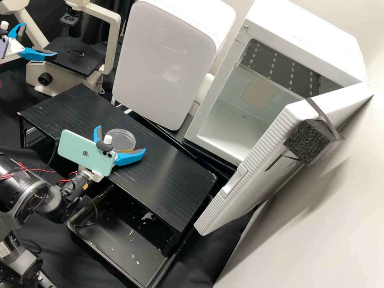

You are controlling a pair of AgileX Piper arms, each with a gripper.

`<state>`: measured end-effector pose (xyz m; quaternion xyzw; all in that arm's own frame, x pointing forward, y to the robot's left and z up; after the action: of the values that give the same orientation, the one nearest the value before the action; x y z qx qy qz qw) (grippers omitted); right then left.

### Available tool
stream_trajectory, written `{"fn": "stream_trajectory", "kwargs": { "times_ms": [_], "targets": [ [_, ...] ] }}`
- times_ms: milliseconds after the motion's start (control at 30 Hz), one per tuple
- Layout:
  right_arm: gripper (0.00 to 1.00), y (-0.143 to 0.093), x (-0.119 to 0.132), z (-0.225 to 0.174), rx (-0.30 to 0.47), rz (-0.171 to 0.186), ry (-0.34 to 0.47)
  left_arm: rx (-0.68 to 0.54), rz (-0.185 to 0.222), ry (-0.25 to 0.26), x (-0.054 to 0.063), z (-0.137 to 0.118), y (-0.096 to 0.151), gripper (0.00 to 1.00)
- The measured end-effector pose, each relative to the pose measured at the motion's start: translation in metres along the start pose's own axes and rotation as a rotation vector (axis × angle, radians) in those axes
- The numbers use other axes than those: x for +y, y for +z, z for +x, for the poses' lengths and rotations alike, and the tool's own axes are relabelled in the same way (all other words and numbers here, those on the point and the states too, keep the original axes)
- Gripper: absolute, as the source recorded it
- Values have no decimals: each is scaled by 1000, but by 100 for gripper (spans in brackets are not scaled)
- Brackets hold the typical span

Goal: Place the petri dish in the incubator

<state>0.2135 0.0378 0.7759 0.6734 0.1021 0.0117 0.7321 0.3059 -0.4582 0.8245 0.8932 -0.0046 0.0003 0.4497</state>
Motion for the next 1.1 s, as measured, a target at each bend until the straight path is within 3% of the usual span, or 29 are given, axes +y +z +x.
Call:
{"fn": "stream_trajectory", "kwargs": {
  "times_ms": [1100],
  "targets": [
    [0,2,5,3,9,-18,3,0,0,0,0,0,0,100]
  ]
}}
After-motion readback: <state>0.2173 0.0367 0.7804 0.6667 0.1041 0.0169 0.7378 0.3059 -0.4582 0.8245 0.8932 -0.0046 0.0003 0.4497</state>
